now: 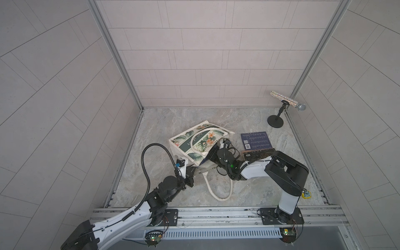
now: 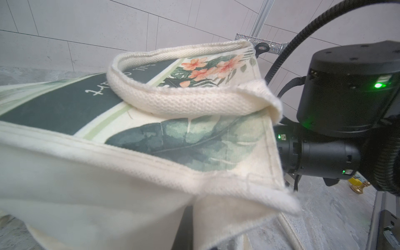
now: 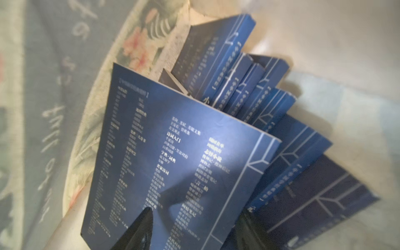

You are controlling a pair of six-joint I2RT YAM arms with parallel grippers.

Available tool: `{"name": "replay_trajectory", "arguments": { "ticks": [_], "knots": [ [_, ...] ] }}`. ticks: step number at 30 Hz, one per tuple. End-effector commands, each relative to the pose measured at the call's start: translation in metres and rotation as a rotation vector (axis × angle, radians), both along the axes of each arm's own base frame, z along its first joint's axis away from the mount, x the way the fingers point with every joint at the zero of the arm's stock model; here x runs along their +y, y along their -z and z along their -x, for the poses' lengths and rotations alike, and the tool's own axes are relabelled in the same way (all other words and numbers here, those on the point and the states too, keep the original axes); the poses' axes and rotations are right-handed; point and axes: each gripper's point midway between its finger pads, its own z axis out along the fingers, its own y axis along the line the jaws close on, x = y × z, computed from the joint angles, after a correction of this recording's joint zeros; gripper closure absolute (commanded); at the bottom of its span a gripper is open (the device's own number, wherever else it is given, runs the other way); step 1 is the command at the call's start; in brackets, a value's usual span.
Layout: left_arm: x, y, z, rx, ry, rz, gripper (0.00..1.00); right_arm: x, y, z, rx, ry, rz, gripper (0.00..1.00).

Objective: Take out the books from the canvas bag
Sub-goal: Pick up the book from the canvas bag.

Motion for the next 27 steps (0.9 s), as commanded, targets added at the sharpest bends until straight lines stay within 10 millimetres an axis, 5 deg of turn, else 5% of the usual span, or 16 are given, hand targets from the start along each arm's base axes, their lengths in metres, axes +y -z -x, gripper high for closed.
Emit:
{"name": "replay_trajectory", "arguments": {
  "ticks": [1,15,27],
  "knots": [
    [-0.011,-0.039,0.005,-0.102,0.061,0.104,1.00,0.003,-0.006,-0.003,-0.059,-0.017,0.023,0.39],
    [-0.011,-0.037,0.006,-0.102,0.064,0.103,1.00,0.053,-0.073,0.001,-0.208,-0.197,-0.100,0.46],
    [-0.010,-0.038,0.006,-0.103,0.060,0.104,1.00,0.060,-0.053,-0.005,-0.146,-0.170,-0.068,0.44]
  ]
}}
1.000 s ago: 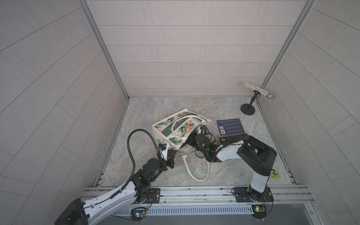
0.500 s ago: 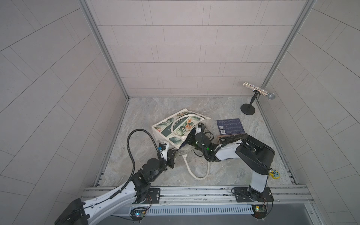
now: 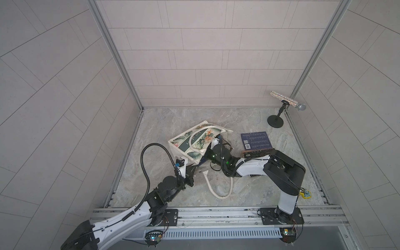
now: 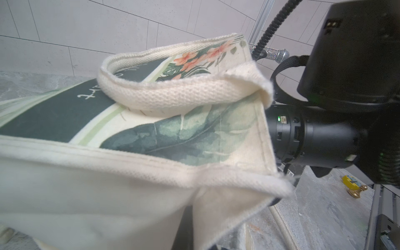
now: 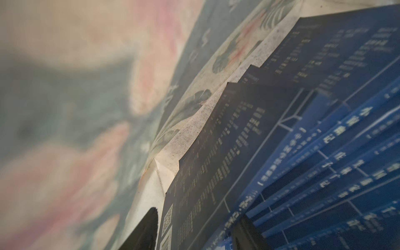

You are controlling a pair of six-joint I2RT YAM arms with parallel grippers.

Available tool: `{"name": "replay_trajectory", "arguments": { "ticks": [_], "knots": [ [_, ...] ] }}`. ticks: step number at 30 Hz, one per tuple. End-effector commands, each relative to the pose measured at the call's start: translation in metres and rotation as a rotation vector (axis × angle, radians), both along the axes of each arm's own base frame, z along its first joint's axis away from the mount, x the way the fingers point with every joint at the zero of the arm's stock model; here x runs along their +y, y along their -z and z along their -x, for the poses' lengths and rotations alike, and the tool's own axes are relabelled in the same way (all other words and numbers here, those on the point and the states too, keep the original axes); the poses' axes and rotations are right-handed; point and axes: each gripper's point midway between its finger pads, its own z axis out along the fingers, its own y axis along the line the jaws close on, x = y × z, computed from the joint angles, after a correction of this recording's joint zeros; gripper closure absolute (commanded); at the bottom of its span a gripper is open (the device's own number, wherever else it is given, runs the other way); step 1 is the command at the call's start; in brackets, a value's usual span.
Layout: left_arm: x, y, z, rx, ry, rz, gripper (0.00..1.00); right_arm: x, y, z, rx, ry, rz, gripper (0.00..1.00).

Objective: Take out the books from the canvas bag
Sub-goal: Pick up the book from the canvas bag.

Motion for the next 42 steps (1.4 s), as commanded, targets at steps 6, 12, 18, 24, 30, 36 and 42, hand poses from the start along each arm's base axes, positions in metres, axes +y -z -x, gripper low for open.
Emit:
{"name": "replay_trajectory", "arguments": {
  "ticks": [6,12,18,24,30,36,42],
  "knots": [
    [0.004,-0.035,0.004,-0.105,-0.001,0.096,1.00,0.005,0.003,-0.012,0.020,0.044,-0.009,0.45],
    [0.009,-0.036,0.003,-0.112,-0.027,0.093,1.00,0.000,0.013,-0.025,0.039,0.081,0.029,0.52],
    [0.006,-0.035,0.003,-0.111,-0.011,0.089,1.00,-0.003,0.015,-0.037,0.015,0.100,0.047,0.62],
    [0.006,-0.036,0.004,-0.114,-0.008,0.091,1.00,-0.007,0.008,-0.039,-0.004,0.101,0.042,0.88],
    [0.008,-0.038,0.003,-0.117,-0.019,0.094,1.00,-0.026,-0.011,-0.024,-0.031,0.111,0.027,1.00],
    [0.013,-0.039,0.002,-0.118,-0.043,0.102,1.00,-0.066,-0.034,0.007,-0.075,0.126,0.053,1.00],
    [0.015,-0.037,0.000,-0.108,-0.062,0.095,1.00,-0.104,-0.032,0.036,-0.061,0.148,0.103,1.00]
  ]
}}
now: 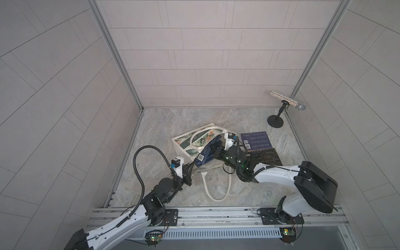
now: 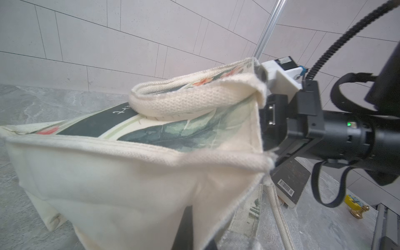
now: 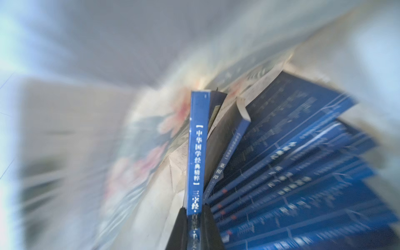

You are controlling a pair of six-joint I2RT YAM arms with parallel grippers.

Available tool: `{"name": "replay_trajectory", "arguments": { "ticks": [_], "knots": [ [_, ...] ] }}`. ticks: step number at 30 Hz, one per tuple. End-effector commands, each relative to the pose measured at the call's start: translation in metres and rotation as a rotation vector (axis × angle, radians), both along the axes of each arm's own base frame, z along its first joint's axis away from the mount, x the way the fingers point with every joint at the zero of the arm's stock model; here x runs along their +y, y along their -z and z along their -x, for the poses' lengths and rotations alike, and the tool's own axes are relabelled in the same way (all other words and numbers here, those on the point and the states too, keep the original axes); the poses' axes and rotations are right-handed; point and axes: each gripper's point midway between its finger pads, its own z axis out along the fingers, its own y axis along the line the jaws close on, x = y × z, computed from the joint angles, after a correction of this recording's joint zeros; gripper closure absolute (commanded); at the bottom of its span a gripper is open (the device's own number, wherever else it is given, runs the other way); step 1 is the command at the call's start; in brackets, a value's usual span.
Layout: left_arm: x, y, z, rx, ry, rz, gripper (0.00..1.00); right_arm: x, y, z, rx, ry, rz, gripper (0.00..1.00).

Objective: Take out the books from the canvas bag
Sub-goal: Pick up the book from the canvas bag.

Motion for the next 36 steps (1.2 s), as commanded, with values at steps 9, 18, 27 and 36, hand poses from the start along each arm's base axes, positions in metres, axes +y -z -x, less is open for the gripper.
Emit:
{"name": "replay_trajectory", "arguments": {
  "ticks": [9,18,27,36],
  "knots": [
    [-0.002,-0.015,-0.003,-0.042,-0.005,0.030,1.00,-0.081,-0.030,0.050,-0.112,0.065,0.138,1.00],
    [-0.003,-0.013,-0.004,-0.037,-0.005,0.022,1.00,-0.120,-0.083,0.082,-0.224,0.061,0.155,1.00],
    [-0.004,-0.011,-0.004,-0.030,-0.003,0.014,1.00,-0.160,-0.125,0.100,-0.293,0.146,0.096,1.00],
    [-0.005,-0.012,-0.003,-0.034,0.000,0.018,1.00,-0.209,-0.127,0.109,-0.272,0.311,0.133,1.00]
  ]
}}
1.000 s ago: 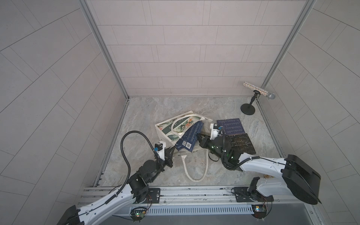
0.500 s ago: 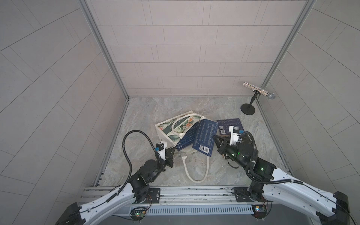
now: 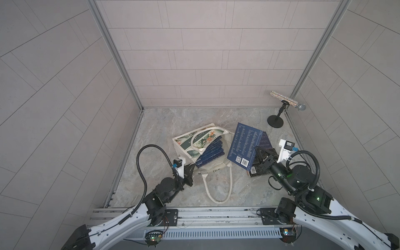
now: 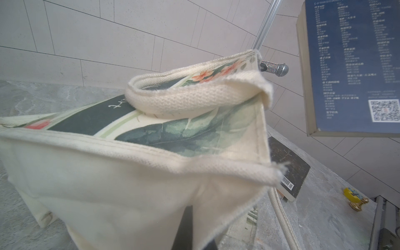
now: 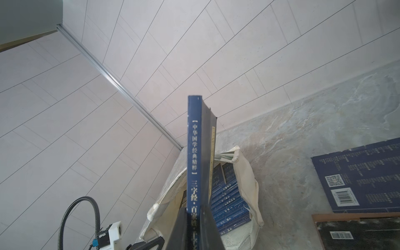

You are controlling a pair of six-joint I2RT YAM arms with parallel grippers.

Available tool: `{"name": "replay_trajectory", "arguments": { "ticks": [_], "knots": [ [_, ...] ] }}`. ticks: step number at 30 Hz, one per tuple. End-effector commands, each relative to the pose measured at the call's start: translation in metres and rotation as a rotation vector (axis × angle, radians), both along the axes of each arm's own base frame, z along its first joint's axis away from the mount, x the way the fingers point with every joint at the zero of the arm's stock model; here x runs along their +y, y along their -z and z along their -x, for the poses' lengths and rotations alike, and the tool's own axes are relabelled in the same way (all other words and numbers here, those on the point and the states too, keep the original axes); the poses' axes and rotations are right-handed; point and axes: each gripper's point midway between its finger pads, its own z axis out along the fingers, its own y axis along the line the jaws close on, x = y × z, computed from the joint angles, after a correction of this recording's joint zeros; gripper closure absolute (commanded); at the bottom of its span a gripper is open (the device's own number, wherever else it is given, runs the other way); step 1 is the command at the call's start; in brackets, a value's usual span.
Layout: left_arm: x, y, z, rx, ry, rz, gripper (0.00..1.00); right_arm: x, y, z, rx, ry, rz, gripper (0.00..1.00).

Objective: Take out the books from the canvas bag
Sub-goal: Place the book on the book.

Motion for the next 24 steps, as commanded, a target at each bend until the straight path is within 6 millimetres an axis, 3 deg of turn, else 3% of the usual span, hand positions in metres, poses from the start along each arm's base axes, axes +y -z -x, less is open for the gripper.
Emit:
{"name": "replay_trajectory", "arguments": {
  "ticks": [1,3,8,12,15,18,20,24],
  "knots": [
    [-0.001,-0.021,0.000,-0.056,0.001,0.044,1.00,-0.044,0.006,0.000,-0.001,0.190,0.018,1.00],
    [-0.001,-0.022,0.000,-0.057,0.000,0.048,1.00,-0.074,0.016,0.002,-0.008,0.328,0.015,1.00],
    [-0.002,-0.022,0.000,-0.055,0.006,0.047,1.00,-0.104,0.049,0.001,0.059,0.506,0.087,1.00],
    [-0.002,-0.023,0.000,-0.057,0.007,0.050,1.00,-0.111,0.084,-0.006,0.101,0.586,0.059,1.00],
    [-0.001,-0.023,0.001,-0.057,0.008,0.050,1.00,-0.109,0.098,-0.013,0.114,0.578,-0.004,1.00],
    [-0.001,-0.023,0.001,-0.059,0.006,0.052,1.00,-0.115,0.132,-0.017,0.180,0.613,-0.106,1.00],
    [-0.001,-0.024,0.001,-0.059,0.007,0.054,1.00,-0.119,0.165,-0.017,0.245,0.643,-0.173,1.00],
    [-0.001,-0.024,0.001,-0.059,0.007,0.054,1.00,-0.125,0.199,-0.015,0.301,0.685,-0.228,1.00]
  ]
}}
